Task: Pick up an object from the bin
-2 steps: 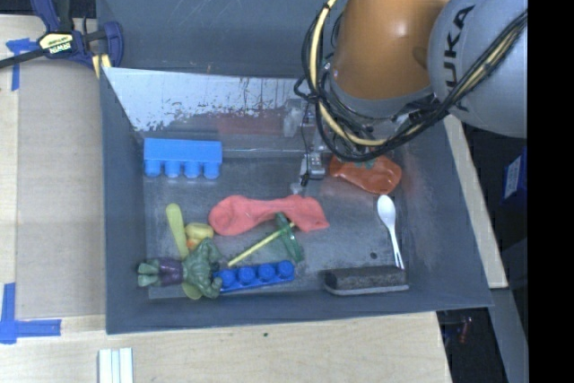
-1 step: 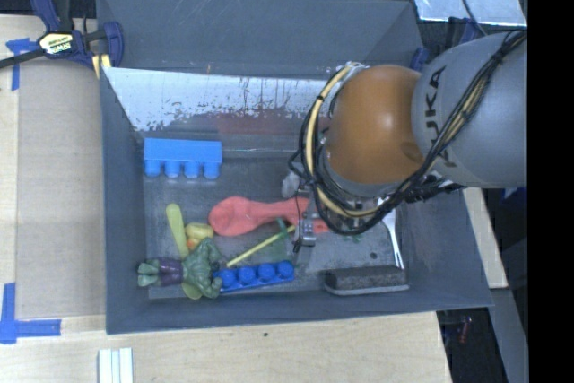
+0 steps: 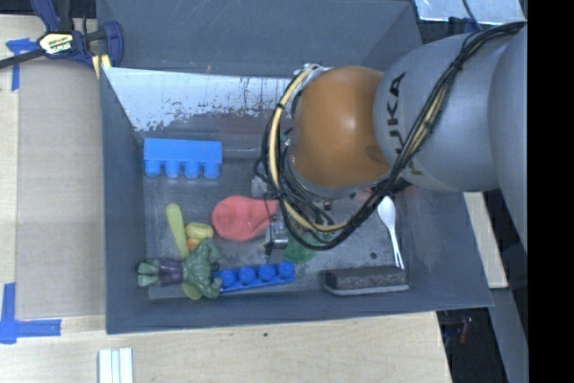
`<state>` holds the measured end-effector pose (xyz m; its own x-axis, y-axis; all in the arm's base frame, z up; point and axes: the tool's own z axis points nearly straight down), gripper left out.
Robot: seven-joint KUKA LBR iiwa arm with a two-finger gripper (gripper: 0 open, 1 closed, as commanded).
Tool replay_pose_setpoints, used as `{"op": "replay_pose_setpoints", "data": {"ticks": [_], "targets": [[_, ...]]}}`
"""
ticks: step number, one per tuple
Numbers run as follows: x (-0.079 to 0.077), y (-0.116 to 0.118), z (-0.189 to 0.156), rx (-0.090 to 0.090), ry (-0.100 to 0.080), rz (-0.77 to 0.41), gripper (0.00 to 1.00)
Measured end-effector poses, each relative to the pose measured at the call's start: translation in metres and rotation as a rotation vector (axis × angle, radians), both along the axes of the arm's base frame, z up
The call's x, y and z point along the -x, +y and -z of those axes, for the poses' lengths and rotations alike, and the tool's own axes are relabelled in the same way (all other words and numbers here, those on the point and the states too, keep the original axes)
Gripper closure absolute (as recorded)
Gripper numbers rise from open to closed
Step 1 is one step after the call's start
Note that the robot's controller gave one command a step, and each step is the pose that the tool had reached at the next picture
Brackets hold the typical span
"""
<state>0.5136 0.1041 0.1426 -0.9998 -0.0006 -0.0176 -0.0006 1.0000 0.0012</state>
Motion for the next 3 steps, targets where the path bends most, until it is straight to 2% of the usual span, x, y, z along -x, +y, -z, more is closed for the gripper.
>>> {"op": "replay_pose_setpoints", "data": {"ticks": [1, 2, 3], "targets": [[-0.045, -0.032, 0.057, 0.002, 0.006, -0.078, 0.0], [-0.037, -0.019, 0.071, -0.007, -0.006, 0.039, 1.0], [-0.037, -0.019, 0.071, -0.007, -0.006, 0.04, 1.0]]}}
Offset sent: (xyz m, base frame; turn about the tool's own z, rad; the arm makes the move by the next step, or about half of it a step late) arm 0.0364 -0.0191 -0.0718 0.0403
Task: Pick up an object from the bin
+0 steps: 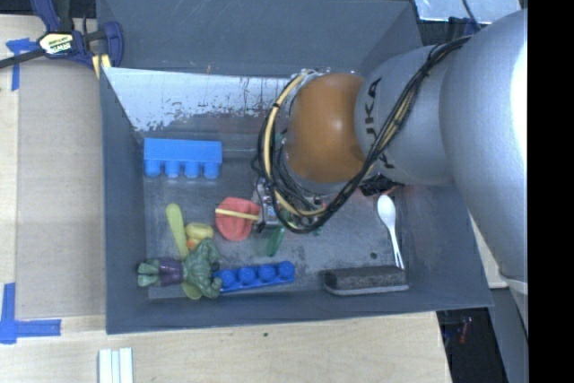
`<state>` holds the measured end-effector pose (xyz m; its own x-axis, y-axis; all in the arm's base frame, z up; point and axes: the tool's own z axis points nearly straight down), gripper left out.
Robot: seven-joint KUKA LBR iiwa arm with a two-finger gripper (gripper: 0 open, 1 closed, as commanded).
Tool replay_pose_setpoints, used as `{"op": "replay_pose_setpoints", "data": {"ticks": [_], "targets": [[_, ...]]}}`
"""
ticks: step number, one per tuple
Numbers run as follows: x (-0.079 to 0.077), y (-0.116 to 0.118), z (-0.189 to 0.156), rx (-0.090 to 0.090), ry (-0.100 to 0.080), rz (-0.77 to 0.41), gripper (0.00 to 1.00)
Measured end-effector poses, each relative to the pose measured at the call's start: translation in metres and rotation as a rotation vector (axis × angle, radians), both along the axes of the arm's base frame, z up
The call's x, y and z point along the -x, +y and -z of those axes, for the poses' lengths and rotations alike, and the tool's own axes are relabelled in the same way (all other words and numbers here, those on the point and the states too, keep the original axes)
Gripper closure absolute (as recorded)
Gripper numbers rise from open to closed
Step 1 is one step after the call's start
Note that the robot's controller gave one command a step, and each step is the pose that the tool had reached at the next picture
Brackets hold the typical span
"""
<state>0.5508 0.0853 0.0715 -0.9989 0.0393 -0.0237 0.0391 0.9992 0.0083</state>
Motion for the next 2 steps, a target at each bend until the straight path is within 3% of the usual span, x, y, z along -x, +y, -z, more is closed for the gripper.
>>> {"op": "replay_pose_setpoints", "data": {"ticks": [2], "targets": [[0.004, -0.02, -0.137, 0.002, 0.006, -0.009, 1.0]]}}
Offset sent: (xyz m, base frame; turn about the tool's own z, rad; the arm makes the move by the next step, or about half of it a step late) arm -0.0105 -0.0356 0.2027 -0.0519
